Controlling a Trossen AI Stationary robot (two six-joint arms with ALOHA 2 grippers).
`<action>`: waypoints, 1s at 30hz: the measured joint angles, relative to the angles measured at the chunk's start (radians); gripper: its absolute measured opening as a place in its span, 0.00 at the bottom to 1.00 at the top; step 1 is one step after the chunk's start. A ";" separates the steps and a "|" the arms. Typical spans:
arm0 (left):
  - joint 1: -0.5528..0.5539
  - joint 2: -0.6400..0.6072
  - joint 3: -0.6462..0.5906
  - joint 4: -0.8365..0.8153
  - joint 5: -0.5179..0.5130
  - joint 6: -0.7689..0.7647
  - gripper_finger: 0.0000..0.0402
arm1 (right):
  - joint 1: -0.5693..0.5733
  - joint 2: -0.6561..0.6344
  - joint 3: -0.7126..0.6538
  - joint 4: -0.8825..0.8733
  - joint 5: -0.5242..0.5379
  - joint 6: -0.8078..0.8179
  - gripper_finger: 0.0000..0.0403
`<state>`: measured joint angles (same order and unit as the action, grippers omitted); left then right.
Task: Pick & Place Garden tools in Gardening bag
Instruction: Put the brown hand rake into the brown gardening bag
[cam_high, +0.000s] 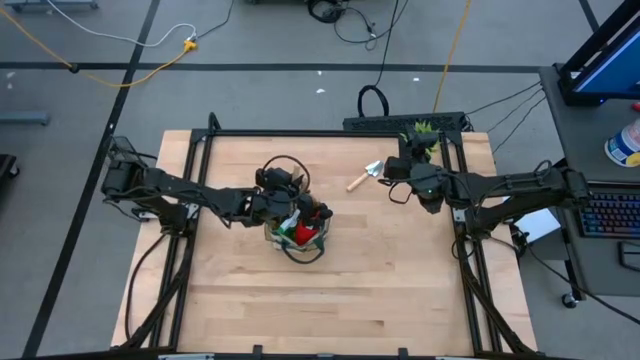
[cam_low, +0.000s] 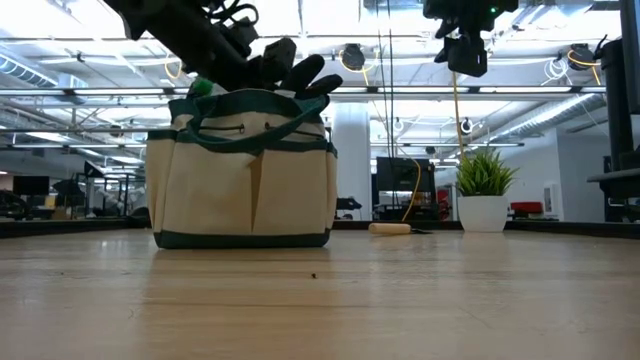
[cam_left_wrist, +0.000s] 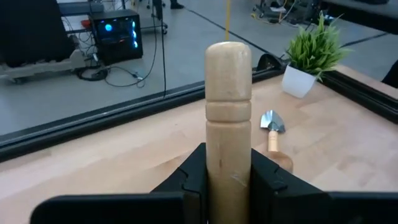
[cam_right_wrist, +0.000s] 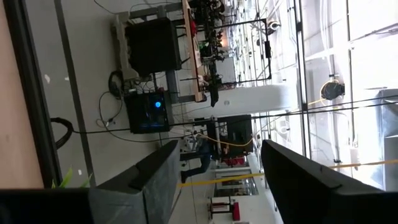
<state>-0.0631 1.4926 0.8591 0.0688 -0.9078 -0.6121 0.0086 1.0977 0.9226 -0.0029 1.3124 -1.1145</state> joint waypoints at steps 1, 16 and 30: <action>0.000 0.009 0.000 0.001 0.001 -0.001 0.15 | 0.000 0.000 0.000 0.000 -0.001 0.000 0.54; -0.075 0.059 0.000 -0.096 -0.047 -0.105 0.15 | 0.000 0.000 0.000 0.003 -0.003 0.003 0.54; -0.092 -0.011 0.004 -0.038 -0.019 0.015 0.58 | 0.000 0.000 0.000 0.003 -0.003 0.003 0.53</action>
<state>-0.1551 1.4816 0.8627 0.0308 -0.9265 -0.5968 0.0086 1.0979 0.9230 0.0004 1.3090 -1.1114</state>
